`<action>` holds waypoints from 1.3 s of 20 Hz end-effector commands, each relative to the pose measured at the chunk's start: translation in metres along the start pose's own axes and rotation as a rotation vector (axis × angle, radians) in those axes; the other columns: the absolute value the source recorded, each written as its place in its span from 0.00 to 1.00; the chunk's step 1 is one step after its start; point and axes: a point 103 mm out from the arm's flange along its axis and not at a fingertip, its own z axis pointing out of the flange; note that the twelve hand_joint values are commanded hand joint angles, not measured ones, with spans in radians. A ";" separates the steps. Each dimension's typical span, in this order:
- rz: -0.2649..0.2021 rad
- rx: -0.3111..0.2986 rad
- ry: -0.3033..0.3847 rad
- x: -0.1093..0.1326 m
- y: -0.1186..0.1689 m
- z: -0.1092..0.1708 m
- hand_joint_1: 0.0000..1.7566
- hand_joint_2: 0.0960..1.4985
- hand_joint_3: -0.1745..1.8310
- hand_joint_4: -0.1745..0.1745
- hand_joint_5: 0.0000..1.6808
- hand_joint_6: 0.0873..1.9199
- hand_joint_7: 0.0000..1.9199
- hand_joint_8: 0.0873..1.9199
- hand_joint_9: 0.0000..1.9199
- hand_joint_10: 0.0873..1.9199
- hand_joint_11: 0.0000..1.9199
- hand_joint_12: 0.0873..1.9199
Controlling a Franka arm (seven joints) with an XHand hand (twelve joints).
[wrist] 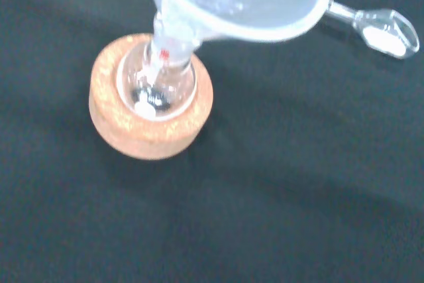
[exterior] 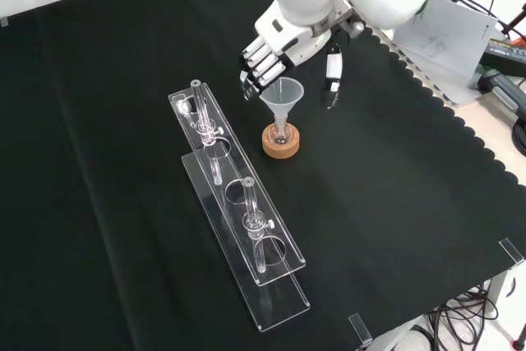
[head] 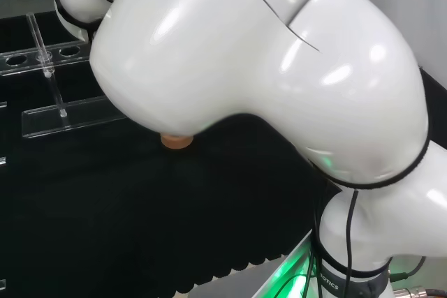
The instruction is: Place the funnel on the round-bottom flask.
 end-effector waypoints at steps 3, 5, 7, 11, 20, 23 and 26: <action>-0.035 -0.067 0.138 -0.035 -0.018 -0.018 0.22 0.44 0.15 0.33 0.13 0.00 0.00 0.25 0.09 0.39 0.06 0.74; -0.034 -0.073 0.181 -0.042 -0.020 -0.019 0.22 0.45 0.14 0.32 0.14 0.00 0.00 0.30 0.11 0.38 0.06 0.74; -0.026 -0.081 0.208 -0.051 -0.023 -0.020 0.23 0.46 0.14 0.31 0.15 0.00 0.01 0.32 0.13 0.37 0.07 0.74; -0.024 -0.112 0.261 -0.067 -0.029 -0.024 0.25 0.48 0.14 0.31 0.17 0.00 0.04 0.34 0.17 0.36 0.08 0.73; -0.014 -0.090 0.325 -0.101 -0.030 -0.034 0.34 0.51 0.16 0.32 0.21 0.00 0.08 0.34 0.24 0.32 0.13 0.71; -0.005 -0.109 0.335 -0.112 -0.029 -0.037 0.36 0.51 0.17 0.32 0.23 0.00 0.10 0.34 0.25 0.31 0.14 0.70; 0.002 -0.107 0.341 -0.123 -0.028 -0.037 0.37 0.51 0.18 0.33 0.26 0.00 0.12 0.33 0.28 0.30 0.16 0.70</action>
